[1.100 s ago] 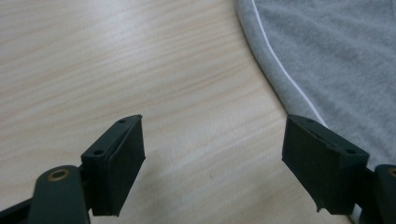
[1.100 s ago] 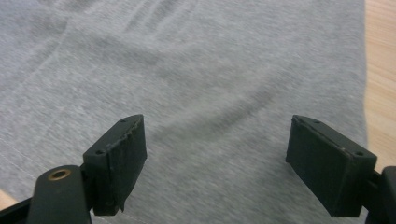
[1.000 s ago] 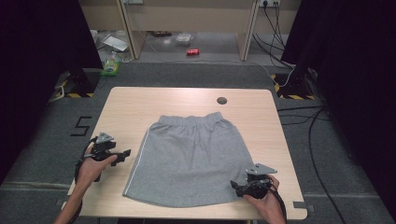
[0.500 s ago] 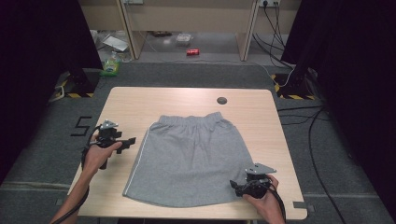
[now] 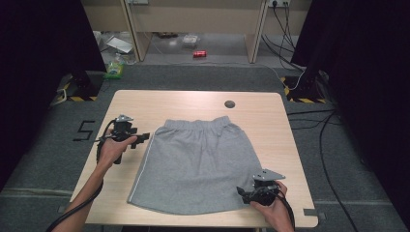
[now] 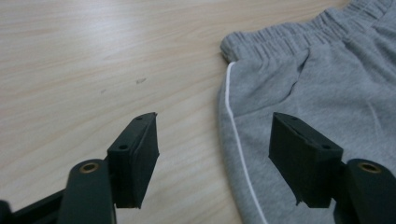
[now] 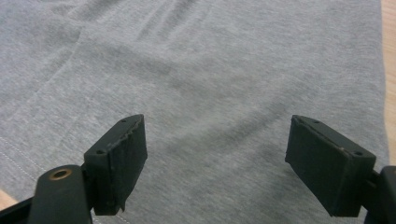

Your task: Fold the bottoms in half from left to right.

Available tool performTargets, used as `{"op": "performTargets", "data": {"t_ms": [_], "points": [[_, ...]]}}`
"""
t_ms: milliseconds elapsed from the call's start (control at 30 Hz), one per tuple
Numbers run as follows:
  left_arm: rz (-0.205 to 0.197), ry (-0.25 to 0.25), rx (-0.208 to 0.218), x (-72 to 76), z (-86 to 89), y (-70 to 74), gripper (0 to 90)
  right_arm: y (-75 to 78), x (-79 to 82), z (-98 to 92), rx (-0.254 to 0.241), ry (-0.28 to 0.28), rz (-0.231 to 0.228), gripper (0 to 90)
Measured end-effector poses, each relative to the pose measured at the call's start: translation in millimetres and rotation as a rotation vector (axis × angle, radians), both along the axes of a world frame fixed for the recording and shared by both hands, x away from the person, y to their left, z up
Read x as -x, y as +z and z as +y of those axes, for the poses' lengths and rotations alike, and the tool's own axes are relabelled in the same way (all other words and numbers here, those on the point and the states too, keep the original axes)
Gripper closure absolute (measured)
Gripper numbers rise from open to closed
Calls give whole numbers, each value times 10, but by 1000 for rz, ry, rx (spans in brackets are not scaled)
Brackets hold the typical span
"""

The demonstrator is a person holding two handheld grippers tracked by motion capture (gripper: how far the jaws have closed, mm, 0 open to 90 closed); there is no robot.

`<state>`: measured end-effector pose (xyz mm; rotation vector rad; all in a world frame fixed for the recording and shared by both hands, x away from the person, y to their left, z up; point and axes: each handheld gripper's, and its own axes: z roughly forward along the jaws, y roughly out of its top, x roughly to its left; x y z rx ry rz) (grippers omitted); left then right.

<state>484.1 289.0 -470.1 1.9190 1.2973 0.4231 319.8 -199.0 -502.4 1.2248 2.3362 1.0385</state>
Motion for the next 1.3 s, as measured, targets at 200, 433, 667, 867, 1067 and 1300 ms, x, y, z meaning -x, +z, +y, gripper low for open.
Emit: {"op": "performTargets", "data": {"t_ms": [200, 433, 667, 867, 1067, 1300], "points": [[9, -17, 12, -131, -149, 37, 376, 6, 4, 8, 2, 5, -4, 210], [35, -19, 20, -314, -250, 8, 412, 15, 18, 45, 2, 14, -4, 210], [54, -26, 26, -448, -396, 19, 450, 10, 18, 98, 10, 34, -9, 210], [71, -29, 11, -541, -482, -8, 472, 7, 27, 111, 10, 35, -6, 210], [91, -16, 2, -643, -540, -58, 503, 2, 21, 121, 12, 40, -4, 210], [109, -16, -15, -727, -648, -110, 538, -4, 24, 134, 12, 46, -1, 211]]}}
